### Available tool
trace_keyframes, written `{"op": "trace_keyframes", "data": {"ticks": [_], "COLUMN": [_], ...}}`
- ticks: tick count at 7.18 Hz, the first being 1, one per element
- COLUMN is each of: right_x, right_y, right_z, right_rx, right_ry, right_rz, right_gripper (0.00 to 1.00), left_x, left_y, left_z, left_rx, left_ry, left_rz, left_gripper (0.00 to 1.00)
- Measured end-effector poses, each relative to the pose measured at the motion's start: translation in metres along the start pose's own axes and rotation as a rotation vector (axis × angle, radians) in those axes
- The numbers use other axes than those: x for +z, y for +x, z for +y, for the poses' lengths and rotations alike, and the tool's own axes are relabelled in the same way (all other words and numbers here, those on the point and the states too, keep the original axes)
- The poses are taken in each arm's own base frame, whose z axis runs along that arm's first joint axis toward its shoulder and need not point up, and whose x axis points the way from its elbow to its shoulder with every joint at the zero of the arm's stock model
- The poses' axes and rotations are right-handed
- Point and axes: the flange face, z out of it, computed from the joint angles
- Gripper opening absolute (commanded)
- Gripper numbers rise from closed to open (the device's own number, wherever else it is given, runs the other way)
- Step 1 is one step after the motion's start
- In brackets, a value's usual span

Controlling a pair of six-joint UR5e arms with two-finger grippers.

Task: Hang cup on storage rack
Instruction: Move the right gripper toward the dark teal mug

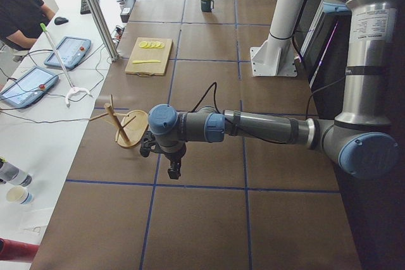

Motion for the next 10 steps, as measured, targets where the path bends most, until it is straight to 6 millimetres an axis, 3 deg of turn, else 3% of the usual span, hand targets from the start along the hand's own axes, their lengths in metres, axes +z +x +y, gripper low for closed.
{"op": "trace_keyframes", "data": {"ticks": [10], "right_x": [0.0025], "right_y": [-0.0047], "right_z": [-0.0059], "right_rx": [-0.077], "right_ry": [0.071], "right_rz": [0.008], "right_gripper": [0.99], "left_x": [0.0003], "left_y": [-0.0037], "left_z": [0.0071], "left_rx": [0.009], "left_ry": [0.004], "left_rz": [-0.056], "left_gripper": [1.0]}}
